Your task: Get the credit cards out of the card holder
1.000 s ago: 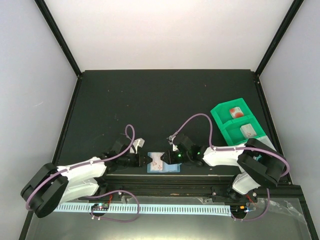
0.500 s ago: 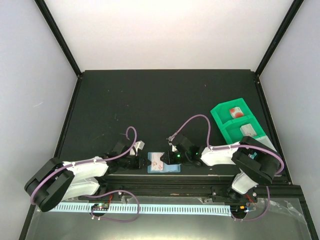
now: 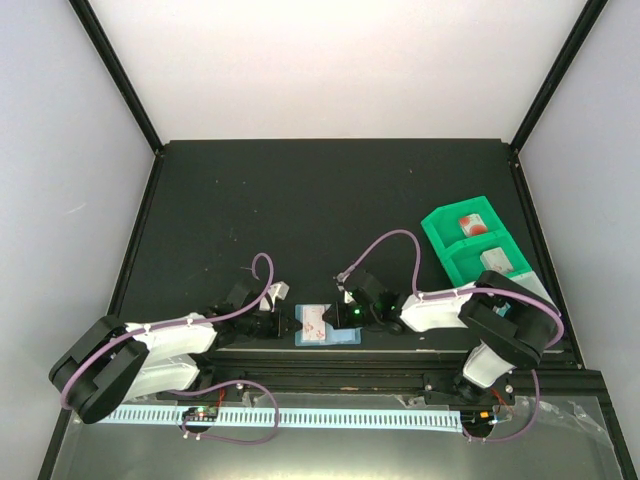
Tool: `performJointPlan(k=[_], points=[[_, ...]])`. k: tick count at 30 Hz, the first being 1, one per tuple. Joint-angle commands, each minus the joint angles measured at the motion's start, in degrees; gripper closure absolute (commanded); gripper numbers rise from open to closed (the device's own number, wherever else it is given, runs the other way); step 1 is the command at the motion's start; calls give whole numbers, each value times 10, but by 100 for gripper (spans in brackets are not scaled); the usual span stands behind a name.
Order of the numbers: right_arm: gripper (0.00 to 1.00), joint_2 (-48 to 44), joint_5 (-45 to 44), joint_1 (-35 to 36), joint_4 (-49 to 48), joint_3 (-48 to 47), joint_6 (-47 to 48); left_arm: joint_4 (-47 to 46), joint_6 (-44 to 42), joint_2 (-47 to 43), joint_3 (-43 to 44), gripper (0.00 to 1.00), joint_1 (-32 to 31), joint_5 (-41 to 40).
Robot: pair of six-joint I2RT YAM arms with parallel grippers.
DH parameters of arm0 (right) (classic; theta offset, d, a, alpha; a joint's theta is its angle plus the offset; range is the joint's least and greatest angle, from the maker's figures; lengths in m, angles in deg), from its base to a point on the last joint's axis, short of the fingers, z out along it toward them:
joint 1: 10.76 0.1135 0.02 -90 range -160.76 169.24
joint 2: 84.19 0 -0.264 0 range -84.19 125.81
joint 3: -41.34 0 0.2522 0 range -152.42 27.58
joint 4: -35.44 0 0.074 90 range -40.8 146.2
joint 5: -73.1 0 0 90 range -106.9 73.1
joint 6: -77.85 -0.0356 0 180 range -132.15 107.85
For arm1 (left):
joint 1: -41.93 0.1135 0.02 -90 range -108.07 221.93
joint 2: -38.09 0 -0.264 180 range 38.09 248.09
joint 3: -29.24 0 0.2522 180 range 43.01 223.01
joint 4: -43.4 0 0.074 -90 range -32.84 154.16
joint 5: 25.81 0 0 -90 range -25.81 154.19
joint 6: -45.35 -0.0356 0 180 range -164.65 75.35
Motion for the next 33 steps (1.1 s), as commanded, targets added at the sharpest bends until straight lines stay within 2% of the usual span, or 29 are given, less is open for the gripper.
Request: performJointPlan(k=[1,3,9,16,19,25,33], points=[[96,0,-20,1,-4,19,-3,0,-8,2,-4,93,-1,-10],[99,-13,-30,0,-1,24,-2,4,-9,0,-4,93,-1,-14],[99,-43,-53,-1,40,16,13,1,-8,1,-10,93,-1,-16],[99,-41,-43,-1,22,22,1,-1,-2,-5,-16,93,0,-15],[91,-29,-20,0,-2,23,-11,-1,-1,-11,-16,93,0,-16],[85,0,-1,0,-36,29,-27,-3,2,-11,-22,93,-1,-18],[83,14,1,0,-37,24,-27,-10,8,-9,-27,93,-1,-19]])
